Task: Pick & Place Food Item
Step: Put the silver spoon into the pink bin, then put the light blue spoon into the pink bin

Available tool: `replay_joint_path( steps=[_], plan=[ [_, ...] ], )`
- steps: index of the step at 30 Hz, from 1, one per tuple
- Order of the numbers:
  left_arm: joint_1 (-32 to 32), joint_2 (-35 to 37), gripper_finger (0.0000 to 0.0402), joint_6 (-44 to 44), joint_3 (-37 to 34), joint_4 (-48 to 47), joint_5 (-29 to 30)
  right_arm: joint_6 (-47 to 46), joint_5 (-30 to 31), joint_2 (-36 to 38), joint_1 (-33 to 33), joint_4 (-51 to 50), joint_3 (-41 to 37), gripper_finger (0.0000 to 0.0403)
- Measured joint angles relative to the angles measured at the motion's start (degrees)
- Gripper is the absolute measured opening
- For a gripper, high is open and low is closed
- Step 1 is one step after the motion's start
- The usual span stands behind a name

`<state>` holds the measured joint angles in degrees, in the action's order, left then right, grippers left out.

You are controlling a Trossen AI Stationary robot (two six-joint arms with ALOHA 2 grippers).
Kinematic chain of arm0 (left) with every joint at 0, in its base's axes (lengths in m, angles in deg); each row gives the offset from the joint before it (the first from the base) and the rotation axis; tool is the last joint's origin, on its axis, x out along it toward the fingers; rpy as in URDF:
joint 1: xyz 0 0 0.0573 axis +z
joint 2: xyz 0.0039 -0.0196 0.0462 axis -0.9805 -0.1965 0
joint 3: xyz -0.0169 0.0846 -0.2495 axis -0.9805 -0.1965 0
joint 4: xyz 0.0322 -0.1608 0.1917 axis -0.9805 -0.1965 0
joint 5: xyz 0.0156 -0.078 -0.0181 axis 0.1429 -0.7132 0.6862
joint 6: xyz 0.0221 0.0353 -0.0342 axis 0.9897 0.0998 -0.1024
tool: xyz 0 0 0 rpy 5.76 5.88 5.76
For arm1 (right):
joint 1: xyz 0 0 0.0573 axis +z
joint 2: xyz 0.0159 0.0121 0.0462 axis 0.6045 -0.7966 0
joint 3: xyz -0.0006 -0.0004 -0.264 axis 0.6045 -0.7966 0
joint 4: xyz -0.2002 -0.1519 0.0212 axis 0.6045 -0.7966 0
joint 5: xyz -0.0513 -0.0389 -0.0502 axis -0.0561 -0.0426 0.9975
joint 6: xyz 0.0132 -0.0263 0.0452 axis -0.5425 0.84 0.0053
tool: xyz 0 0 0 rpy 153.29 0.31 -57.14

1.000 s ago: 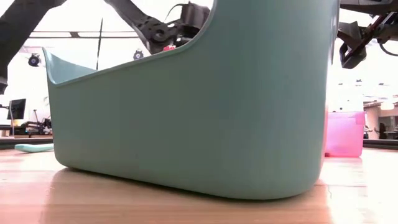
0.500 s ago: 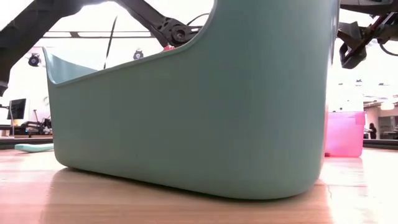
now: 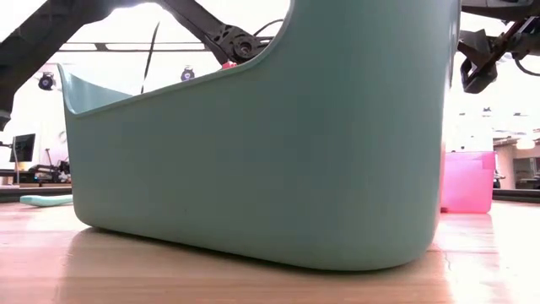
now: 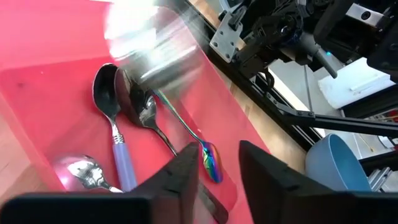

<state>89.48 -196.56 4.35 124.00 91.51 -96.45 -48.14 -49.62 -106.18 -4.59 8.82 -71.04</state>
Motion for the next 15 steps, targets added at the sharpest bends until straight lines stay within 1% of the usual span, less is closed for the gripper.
replay_joint_path(
  steps=[4, 8, 12, 15],
  plan=[
    [0.0, 0.0, 0.0157, 0.0, 0.0, 0.1, 0.1, 0.0, 0.0, 0.0, 0.0, 0.0, 0.0, 0.0171],
    [0.0, 0.0, 0.0191, 0.0, 0.0, 0.7, 0.1, 0.0, 0.0, 0.0, 0.0, 0.0, 0.0, 0.0171],
    [0.0, 0.1, 0.0213, -0.2, 0.0, 2.6, 0.1, 0.0, 0.0, 0.0, 0.0, 0.0, 0.0, 0.0171],
    [0.1, 1.4, 0.0221, 0.2, 0.0, 3.7, 0.1, 0.0, 0.0, 0.0, 0.0, 0.0, 0.0, 0.0171]
  ],
)
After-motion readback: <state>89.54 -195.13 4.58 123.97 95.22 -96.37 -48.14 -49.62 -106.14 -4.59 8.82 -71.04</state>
